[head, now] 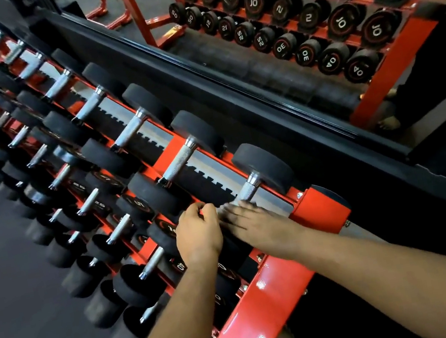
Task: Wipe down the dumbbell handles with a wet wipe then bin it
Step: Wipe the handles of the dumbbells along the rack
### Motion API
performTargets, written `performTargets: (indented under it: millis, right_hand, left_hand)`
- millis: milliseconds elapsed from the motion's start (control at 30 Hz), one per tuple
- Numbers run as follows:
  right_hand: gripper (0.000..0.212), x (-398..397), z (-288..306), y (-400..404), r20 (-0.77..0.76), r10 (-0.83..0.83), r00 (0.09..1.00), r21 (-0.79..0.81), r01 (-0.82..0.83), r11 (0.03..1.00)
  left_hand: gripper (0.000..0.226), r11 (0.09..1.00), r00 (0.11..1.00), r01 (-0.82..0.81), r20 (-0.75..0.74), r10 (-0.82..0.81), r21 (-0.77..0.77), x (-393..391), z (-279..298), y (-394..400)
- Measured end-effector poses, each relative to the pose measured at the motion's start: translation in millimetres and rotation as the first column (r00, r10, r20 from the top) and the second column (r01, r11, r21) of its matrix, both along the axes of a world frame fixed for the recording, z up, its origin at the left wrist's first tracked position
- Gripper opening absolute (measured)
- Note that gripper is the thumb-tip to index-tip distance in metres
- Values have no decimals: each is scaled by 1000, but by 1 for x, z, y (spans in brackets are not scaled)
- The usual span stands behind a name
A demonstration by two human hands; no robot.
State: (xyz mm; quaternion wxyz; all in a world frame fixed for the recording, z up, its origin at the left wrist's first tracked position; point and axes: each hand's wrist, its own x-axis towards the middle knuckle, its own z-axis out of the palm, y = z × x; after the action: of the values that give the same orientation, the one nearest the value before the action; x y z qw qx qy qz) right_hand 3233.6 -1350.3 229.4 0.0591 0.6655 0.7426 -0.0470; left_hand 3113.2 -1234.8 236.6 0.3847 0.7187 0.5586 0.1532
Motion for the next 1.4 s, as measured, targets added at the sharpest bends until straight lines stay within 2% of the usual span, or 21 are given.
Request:
performTargets:
  millis: [67,100,133,167,233,267,300,333,367,433,533,633,733,867,933,1033,1100,1167,1267,1333,1400]
  right_hand:
    - [67,5,-4,-33,-217,10,976,132,20,991]
    - [69,4,-2,-45,-399,-95,912,154,169,973]
    - [69,-1,-3,-52,-598,-242,764,120,384,915]
    - [66,-2,-7,-56,-758,-384,527,22,609,793]
    - [52,-8,-10,-47,-879,-467,-95,-308,861,405]
    - [45,-8,-11,-38,-847,-364,-388,-487,841,237]
    - [36,-7,-10,-28,-756,-209,-620,-649,751,122]
    - [27,-5,-6,-16,-637,-68,-768,-771,632,83]
    - [20,-3,-2,-4,-541,36,-840,-837,542,76]
    - [13,0,5,16,-437,146,-887,-881,455,129]
    - [13,5,13,38,-369,208,-906,-853,419,311]
    - [25,16,15,58,-387,117,-915,-815,398,421]
    - [12,14,14,65,-397,14,-918,-854,374,361]
    - [7,4,16,56,-387,109,-916,-884,402,239]
    - [6,5,17,56,-376,142,-916,-883,401,246]
    - [20,11,23,70,-386,117,-915,-847,402,349]
    - [14,12,20,77,-386,104,-917,-849,397,349]
    - [8,6,13,73,-372,102,-923,-878,386,284]
    - [21,-3,3,61,-410,83,-908,-891,418,178]
    - [20,-2,5,62,-402,41,-915,-889,401,221]
    - [22,6,9,70,-400,-44,-916,-872,365,327]
  left_hand:
    - [50,1000,1000,12,-15,-12,11,1,-1,0]
    - [49,1000,1000,12,-16,-12,17,1,-2,0]
    - [50,1000,1000,10,-16,-9,17,0,-3,0]
    - [50,1000,1000,10,-12,-9,18,1,-5,1]
    - [48,1000,1000,8,-12,-8,13,0,-7,2]
    - [47,1000,1000,10,-13,-10,11,0,-8,1]
    - [46,1000,1000,13,-11,-13,13,0,-8,0]
    - [43,1000,1000,13,-9,-13,13,0,-6,0]
    - [38,1000,1000,12,-7,-12,17,-1,-5,0]
    - [32,1000,1000,10,-18,-10,28,0,-4,0]
    - [31,999,999,12,-30,-11,41,0,-6,0]
    - [33,998,999,19,-40,-17,58,0,-6,2]
    - [33,999,1000,15,-27,-13,52,0,-3,2]
    - [31,999,1000,0,9,0,44,-1,-3,2]
    - [31,999,1000,5,3,-6,46,0,-3,1]
    - [31,999,1000,4,10,-4,36,-1,-2,2]
    - [33,999,1000,3,2,-3,32,-1,-3,2]
    - [32,1000,1000,1,-5,-1,27,-2,-4,2]
    - [30,1000,1000,0,-6,0,28,-1,-3,2]
    - [30,1000,1000,-1,-2,1,27,-1,-1,2]
    - [29,1000,1000,1,2,-1,25,-1,-1,2]
